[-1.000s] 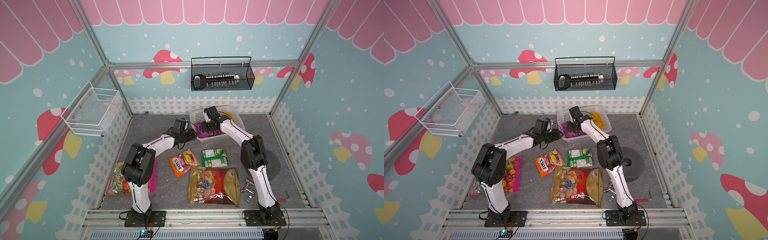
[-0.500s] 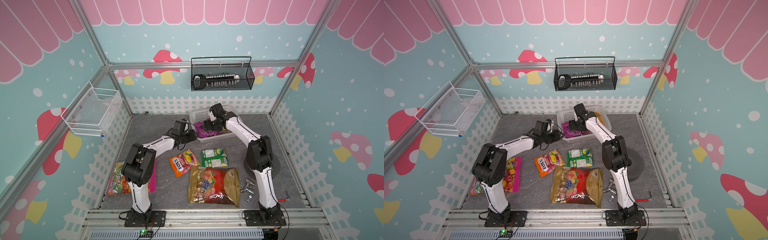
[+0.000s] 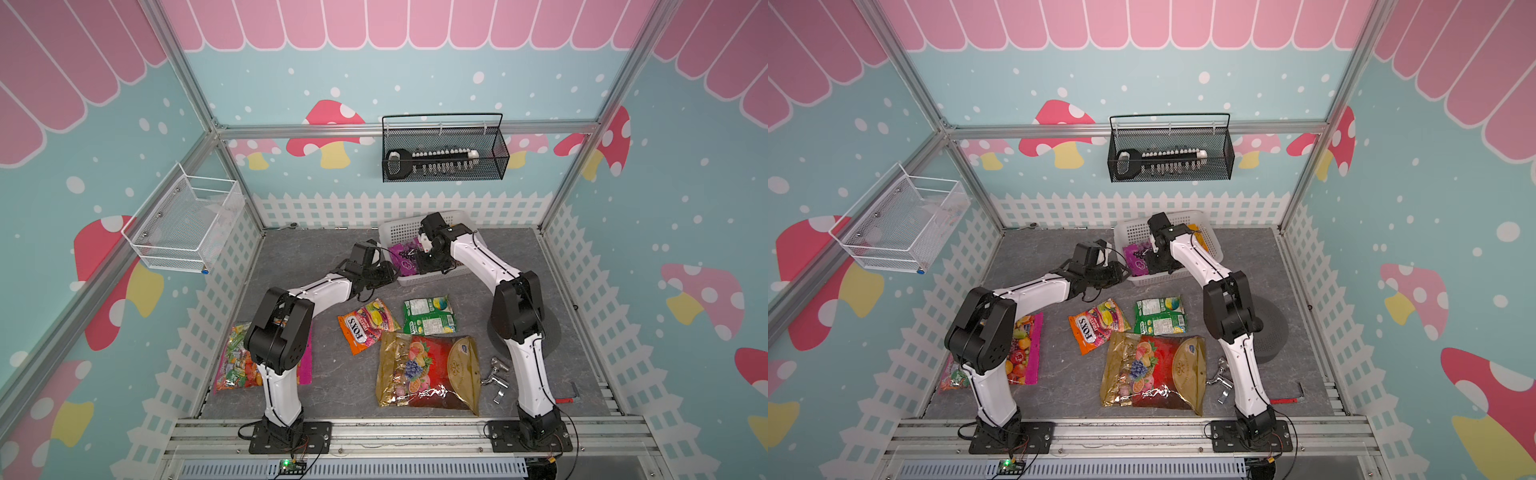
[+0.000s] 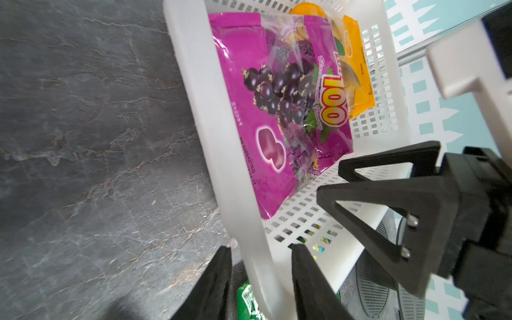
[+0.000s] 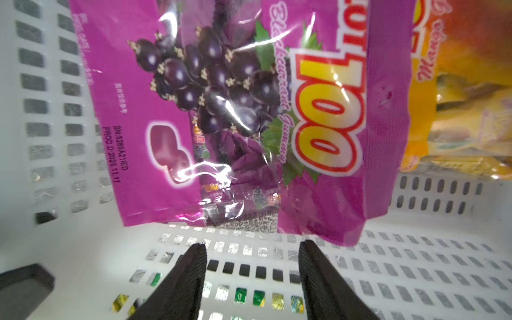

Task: Put the candies in the basket
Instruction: Adjust the candy in the basket.

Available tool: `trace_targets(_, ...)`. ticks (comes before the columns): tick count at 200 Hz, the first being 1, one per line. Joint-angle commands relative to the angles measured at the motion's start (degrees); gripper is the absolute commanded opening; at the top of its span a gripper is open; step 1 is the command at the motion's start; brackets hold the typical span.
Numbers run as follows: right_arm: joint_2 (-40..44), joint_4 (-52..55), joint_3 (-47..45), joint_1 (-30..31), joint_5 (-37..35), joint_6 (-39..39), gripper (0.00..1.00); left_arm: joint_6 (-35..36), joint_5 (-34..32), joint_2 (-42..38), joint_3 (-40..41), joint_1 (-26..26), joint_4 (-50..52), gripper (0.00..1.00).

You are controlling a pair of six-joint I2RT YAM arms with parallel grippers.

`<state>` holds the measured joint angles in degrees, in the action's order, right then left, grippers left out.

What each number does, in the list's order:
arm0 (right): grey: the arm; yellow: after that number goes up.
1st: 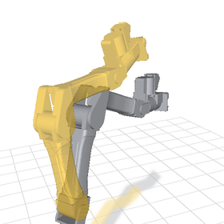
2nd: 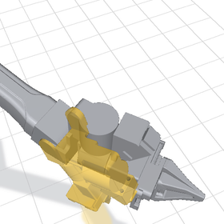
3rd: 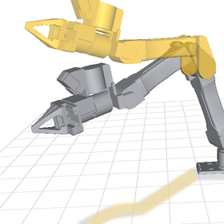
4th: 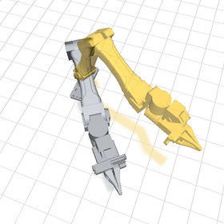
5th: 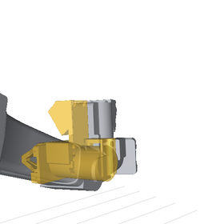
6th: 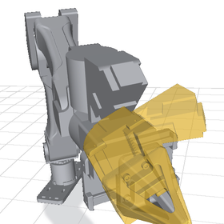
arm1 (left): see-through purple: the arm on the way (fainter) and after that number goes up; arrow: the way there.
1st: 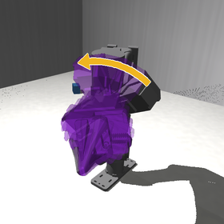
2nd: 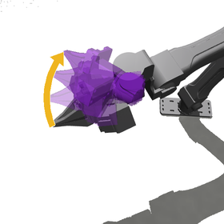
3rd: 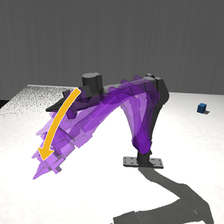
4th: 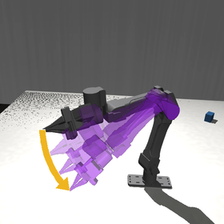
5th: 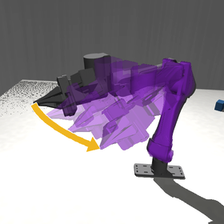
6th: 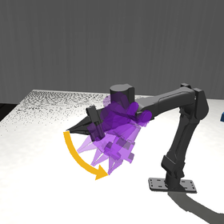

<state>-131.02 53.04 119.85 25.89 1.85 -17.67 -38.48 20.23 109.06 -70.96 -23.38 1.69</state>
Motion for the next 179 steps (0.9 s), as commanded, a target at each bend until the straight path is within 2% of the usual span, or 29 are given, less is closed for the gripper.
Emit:
trace_targets(1,-5.0,5.4,1.3,0.7,-2.2,3.7,0.57,-1.0,0.3,-0.3,1.6,-0.3,2.7,0.34)
trace_targets(62,-10.5,-1.4,5.3,1.2,0.2,2.2,0.54,-1.3,1.8,1.7,1.0,-0.3,2.7,0.27)
trace_targets(92,-9.9,-4.9,4.7,1.3,0.5,-0.9,0.55,-1.2,1.9,1.8,0.9,-0.3,2.7,0.26)
trace_targets(136,-5.2,-17.2,-1.6,1.4,0.5,-5.2,0.55,-1.2,1.7,2.0,1.2,-0.3,2.6,0.23)
trace_targets(179,-6.0,-23.2,-0.4,1.4,0.1,-6.8,0.55,-1.0,1.6,2.2,1.4,-0.3,2.8,0.21)
